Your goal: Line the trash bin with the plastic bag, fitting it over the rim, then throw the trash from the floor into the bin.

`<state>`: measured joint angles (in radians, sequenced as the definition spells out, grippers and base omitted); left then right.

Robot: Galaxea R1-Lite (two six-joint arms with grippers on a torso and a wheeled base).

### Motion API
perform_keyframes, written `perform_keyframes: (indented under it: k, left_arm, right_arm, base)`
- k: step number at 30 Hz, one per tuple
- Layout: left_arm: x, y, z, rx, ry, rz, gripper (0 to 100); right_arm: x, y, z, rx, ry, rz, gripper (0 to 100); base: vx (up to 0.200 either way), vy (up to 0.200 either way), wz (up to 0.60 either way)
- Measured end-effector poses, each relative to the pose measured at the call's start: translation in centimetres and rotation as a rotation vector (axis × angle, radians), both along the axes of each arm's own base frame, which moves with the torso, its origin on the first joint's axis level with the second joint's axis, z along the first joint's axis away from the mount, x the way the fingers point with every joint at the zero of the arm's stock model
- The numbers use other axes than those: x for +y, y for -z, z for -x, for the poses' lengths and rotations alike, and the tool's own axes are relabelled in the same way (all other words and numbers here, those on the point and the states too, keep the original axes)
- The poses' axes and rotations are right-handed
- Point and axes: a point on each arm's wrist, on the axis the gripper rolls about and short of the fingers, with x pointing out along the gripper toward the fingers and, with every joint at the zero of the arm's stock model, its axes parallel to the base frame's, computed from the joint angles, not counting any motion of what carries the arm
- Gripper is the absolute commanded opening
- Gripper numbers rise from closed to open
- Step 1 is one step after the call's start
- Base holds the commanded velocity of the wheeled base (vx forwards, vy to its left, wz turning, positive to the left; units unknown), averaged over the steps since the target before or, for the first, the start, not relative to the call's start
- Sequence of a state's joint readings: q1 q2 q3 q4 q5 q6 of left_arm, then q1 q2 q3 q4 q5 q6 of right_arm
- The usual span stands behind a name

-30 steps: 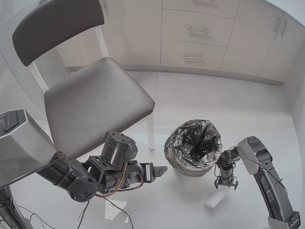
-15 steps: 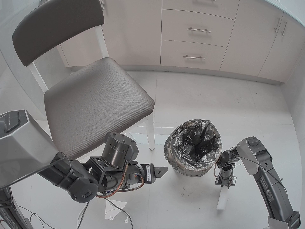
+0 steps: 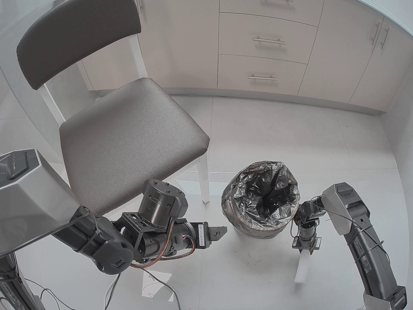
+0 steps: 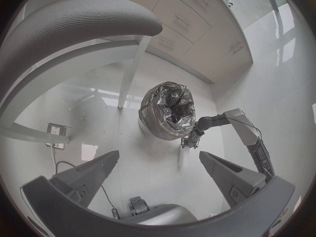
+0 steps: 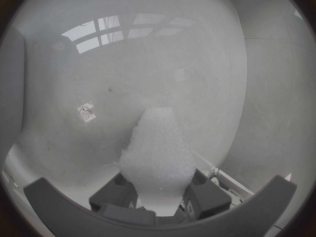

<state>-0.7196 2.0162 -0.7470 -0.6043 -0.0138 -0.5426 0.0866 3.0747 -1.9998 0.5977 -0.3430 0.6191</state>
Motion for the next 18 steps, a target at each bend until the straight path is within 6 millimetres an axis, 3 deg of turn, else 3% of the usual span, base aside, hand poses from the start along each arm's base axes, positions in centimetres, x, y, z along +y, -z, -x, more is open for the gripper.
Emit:
perform_keyframes:
  k: [6,18]
  left_arm:
    - [0.0,-0.1,0.0,-0.001,0.0,0.002,100]
    - [0.2,-0.5,0.2,-0.01,-0.001,0.009,100]
  right_arm:
    - [-0.2,-3.7,-0.5,0.014,0.007,0.0,0]
    - [-1.4,-15.0,-1.1,-0.023,0.034,-0.003,0]
  base:
    - [0.0,0.0,0.0]
    - [0.0,0.0,0.0]
